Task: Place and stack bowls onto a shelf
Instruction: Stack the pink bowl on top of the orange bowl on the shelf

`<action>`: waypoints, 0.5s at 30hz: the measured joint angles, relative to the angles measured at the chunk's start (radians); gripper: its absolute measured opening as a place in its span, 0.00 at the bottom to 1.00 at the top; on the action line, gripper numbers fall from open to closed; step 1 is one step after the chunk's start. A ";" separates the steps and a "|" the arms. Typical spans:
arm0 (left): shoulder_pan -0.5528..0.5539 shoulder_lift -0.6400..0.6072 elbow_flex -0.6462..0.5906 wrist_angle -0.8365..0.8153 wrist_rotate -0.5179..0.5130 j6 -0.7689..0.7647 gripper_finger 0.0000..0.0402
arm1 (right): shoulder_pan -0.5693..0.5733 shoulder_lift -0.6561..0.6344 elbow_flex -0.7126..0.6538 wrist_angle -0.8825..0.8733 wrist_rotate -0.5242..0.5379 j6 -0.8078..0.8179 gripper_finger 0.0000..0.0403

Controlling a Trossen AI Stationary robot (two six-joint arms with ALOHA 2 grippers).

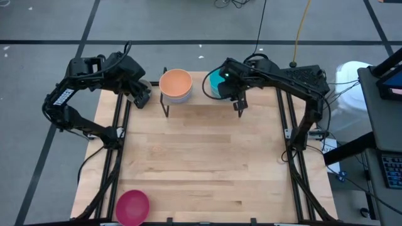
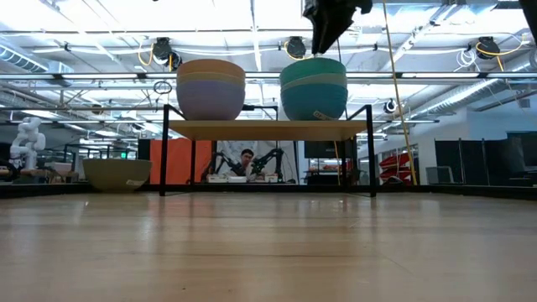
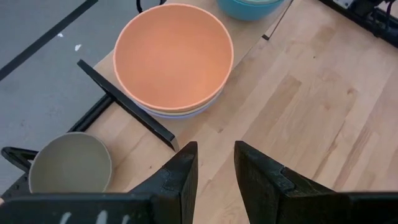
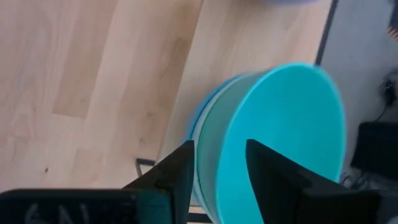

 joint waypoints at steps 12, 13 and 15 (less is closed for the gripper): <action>-0.107 0.000 -0.002 0.001 0.147 0.137 0.28 | 0.075 -0.169 0.000 0.139 0.000 -0.013 0.34; -0.136 -0.001 -0.009 0.002 0.148 0.126 0.28 | 0.075 -0.183 0.000 0.148 0.000 -0.013 0.34; -0.201 -0.002 -0.039 0.002 0.148 0.106 0.28 | 0.075 -0.204 0.000 0.156 0.000 -0.012 0.34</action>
